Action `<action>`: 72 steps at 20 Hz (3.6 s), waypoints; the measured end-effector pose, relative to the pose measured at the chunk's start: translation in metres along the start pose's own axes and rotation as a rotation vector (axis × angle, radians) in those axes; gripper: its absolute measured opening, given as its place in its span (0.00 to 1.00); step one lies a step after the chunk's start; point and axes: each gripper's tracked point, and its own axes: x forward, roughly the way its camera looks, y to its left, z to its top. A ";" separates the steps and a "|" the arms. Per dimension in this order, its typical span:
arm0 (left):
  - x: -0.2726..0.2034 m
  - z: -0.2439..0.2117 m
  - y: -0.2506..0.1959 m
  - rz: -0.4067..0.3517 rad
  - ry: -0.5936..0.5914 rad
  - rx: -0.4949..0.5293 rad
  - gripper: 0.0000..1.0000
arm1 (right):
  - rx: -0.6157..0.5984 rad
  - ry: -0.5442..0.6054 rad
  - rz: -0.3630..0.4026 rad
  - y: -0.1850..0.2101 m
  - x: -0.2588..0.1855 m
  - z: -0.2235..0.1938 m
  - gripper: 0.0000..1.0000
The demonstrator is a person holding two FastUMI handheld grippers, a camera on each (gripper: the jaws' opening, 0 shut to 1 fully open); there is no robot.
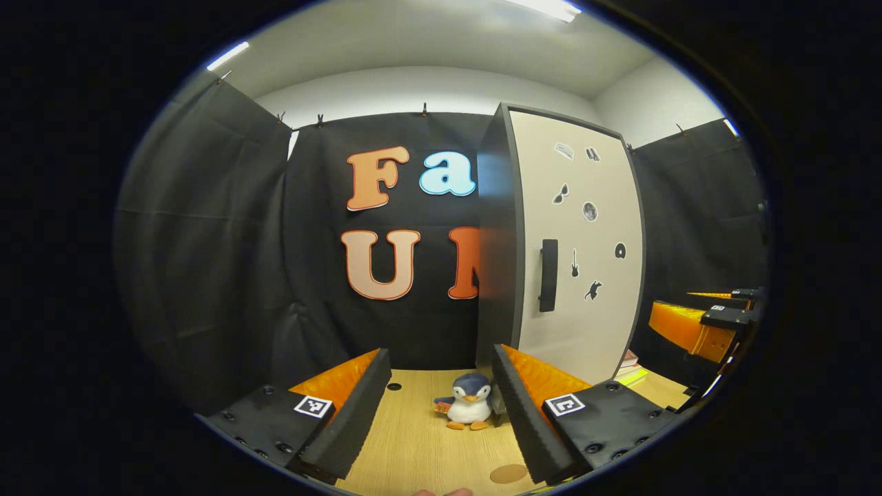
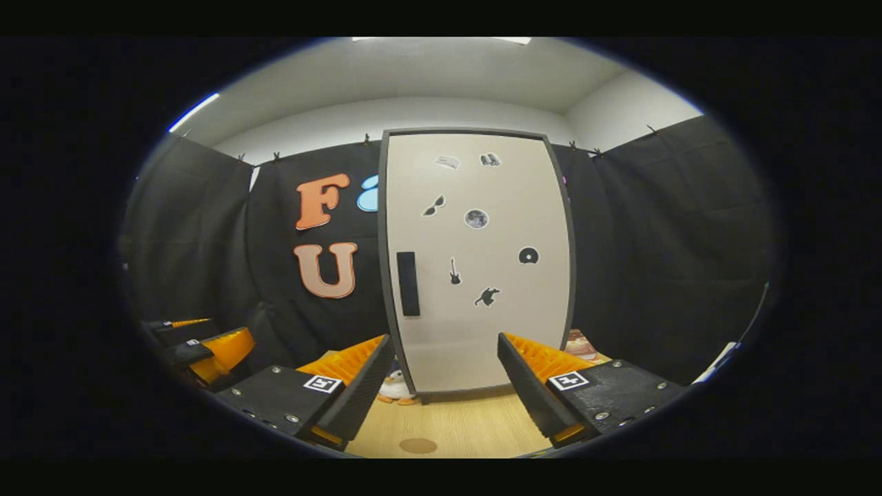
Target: Open the cabinet door with the right hand, grasp the bottle in the cabinet with the left hand and place it on the coaster, then close the cabinet door with the right hand.
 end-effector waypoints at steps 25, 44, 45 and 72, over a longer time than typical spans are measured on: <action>0.079 -0.014 0.051 0.097 0.025 0.004 0.99 | -0.041 -0.005 0.085 0.058 0.208 0.012 0.93; 0.077 -0.027 0.067 0.099 0.051 0.016 0.99 | -0.022 0.030 0.050 0.057 0.223 0.002 0.28; 0.078 -0.027 0.068 0.097 0.051 0.016 0.99 | -0.016 0.036 0.047 0.057 0.221 0.002 0.22; 0.046 -0.036 0.017 -0.084 0.025 0.029 0.96 | 0.020 0.054 -0.134 -0.052 0.023 0.010 0.19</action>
